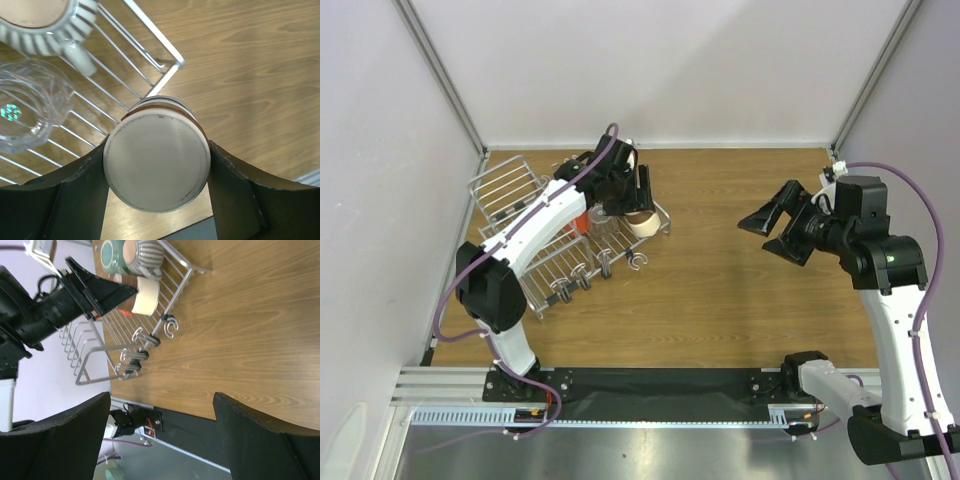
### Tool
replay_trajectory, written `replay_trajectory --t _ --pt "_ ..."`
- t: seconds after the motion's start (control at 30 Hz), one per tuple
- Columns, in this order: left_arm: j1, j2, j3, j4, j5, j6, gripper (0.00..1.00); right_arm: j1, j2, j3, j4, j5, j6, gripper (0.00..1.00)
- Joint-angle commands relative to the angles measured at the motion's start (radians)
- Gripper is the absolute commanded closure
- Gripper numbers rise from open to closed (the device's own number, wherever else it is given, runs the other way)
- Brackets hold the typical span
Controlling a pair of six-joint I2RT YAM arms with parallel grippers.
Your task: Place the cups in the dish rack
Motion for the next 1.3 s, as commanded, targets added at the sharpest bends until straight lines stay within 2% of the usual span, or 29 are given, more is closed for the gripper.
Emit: replay_trajectory --t 0.0,0.33,0.7,0.77,1.27 --pt "0.018 0.015 0.012 0.04 -0.019 0.051 1.0 -0.056 -0.004 0.039 -0.007 -0.05 -0.054 0.09" --pt "0.075 0.034 -0.08 0.135 -0.027 0.069 1.0 -0.125 -0.021 0.007 -0.018 -0.104 -0.082 0.09" --pt "0.092 0.057 -0.102 0.134 -0.053 0.069 1.0 -0.174 -0.021 -0.046 0.002 -0.153 -0.096 0.09" --pt "0.095 0.054 -0.105 0.125 -0.094 0.067 1.0 -0.18 -0.013 -0.052 0.008 -0.165 -0.099 0.09" --pt "0.101 0.066 -0.128 0.146 -0.101 0.064 1.0 -0.218 0.002 -0.055 -0.001 -0.214 -0.142 0.09"
